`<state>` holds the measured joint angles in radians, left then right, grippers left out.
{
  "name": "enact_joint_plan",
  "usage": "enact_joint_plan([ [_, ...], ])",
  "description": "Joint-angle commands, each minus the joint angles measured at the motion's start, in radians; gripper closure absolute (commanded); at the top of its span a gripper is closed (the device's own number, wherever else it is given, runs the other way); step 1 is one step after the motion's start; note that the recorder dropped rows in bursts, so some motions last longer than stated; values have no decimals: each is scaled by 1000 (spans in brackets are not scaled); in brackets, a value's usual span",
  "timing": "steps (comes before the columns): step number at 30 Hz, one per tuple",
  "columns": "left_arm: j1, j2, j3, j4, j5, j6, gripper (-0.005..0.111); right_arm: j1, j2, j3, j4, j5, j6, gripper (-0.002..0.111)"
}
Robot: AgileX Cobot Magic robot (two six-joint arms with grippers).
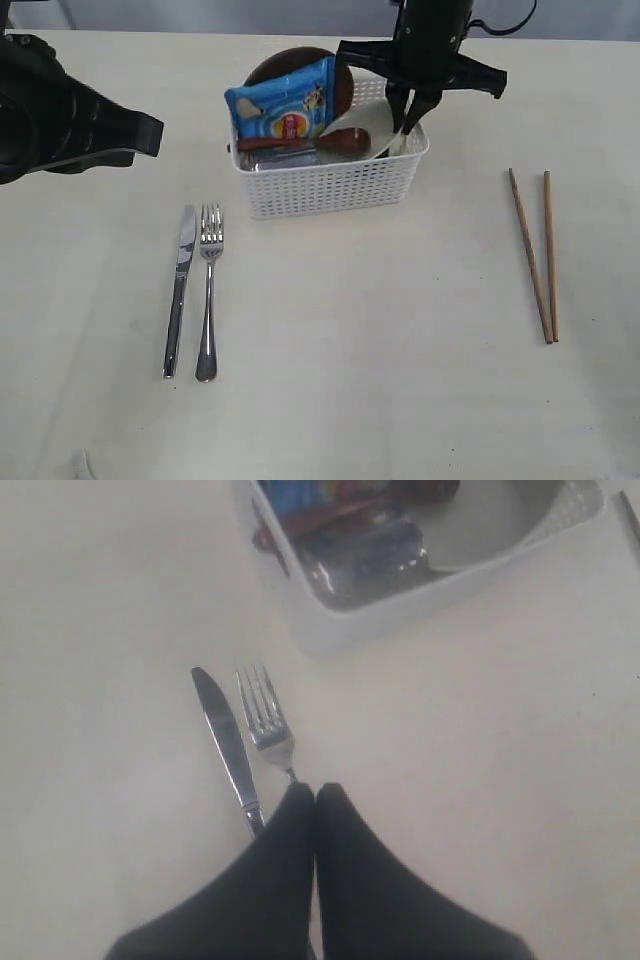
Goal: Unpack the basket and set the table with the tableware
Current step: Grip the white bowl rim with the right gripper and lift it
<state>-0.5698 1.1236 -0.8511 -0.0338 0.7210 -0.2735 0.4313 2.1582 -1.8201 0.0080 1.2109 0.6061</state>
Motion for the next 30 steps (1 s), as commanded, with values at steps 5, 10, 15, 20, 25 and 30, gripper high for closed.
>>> enact_joint_plan([
  [5,0,-7,6,-4,-10,0,107,2,-45,-14,-49,10,-24,105],
  [10,0,-7,6,-4,-10,0,107,2,-56,-74,-81,10,-34,105],
  [15,0,-7,6,-4,-12,0,107,2,-62,-154,-95,10,-60,105],
  [20,0,-7,6,-4,-12,5,107,2,-62,-167,-137,10,-72,105],
  [25,0,-7,6,-4,-12,5,107,0,-62,-167,-140,10,-109,105],
  [30,0,-7,6,-4,-12,5,107,3,-62,-167,-140,10,-136,105],
])
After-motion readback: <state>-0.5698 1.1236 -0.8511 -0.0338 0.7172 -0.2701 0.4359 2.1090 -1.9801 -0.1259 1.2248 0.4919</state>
